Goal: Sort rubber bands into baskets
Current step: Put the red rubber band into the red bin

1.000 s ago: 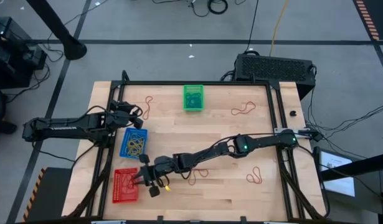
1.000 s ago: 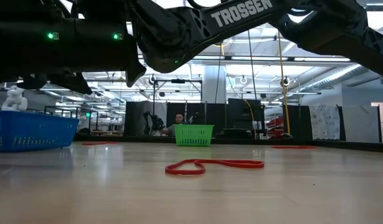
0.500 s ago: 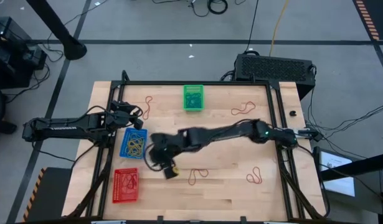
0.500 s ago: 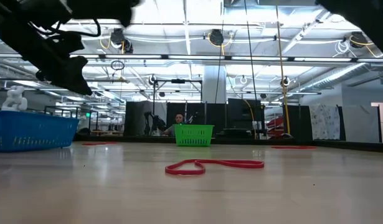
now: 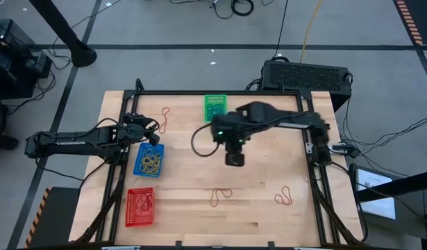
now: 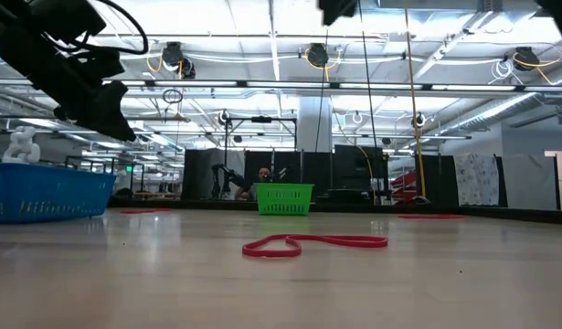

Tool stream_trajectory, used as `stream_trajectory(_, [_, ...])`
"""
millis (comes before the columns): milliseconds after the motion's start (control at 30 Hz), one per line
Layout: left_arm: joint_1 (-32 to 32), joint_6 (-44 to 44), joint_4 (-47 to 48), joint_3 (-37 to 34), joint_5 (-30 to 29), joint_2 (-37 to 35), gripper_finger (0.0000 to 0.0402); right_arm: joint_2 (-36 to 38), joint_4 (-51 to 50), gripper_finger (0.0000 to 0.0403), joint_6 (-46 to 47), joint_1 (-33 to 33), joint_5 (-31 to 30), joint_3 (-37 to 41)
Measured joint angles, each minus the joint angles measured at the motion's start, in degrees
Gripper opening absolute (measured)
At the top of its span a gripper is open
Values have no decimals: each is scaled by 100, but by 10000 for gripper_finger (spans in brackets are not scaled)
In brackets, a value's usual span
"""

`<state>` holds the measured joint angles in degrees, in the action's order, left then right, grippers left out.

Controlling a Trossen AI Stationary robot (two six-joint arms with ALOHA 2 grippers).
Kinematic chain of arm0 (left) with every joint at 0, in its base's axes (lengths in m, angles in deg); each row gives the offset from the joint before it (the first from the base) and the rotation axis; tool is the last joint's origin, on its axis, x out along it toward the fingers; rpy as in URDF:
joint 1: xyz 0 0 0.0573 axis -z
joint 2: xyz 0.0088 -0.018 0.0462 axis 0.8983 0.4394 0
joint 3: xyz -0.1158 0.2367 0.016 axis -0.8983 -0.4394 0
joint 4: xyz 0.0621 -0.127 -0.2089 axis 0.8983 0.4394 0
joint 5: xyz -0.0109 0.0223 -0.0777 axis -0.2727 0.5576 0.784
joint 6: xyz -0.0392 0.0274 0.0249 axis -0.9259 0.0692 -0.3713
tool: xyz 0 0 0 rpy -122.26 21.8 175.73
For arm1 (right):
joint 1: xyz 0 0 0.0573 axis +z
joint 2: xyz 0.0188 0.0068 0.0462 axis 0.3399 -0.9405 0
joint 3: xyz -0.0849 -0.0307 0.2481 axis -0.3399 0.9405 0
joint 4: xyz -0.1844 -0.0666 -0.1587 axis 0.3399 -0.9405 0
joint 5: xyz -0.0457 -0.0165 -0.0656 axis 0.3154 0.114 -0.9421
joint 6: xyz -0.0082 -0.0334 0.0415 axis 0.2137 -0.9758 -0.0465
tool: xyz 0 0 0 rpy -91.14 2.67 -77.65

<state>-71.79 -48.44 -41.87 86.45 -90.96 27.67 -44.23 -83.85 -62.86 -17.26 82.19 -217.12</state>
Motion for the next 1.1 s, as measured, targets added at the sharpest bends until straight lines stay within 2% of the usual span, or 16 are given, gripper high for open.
stream_trajectory(100, [0,0,0,0,2,-2,132,432,-67,86,429,139,-70,526])
stream_trajectory(167, [0,62,-13,-1,2,-2,132,756,9,86,739,269,-182,1189])
stream_trajectory(367, [0,143,-68,-2,115,7,132,1928,791,86,1696,700,-158,3855])
stream_trajectory(533, [0,447,-530,-2,592,12,132,2752,1754,86,2765,1008,521,5954])
stream_trajectory(700, [0,931,-1821,-96,1617,226,132,3354,2583,86,3879,1451,1137,7318])
stream_trajectory(833, [2,1170,-2790,-247,2557,669,132,3608,3021,86,4704,1846,1502,8000])
stream_trajectory(1000, [57,1246,-3843,-267,3997,1265,132,3620,3676,86,5313,2346,1854,8406])
stream_trajectory(1100, [201,1451,-4407,-267,4395,1569,132,3616,3926,86,5497,2591,1862,8460])
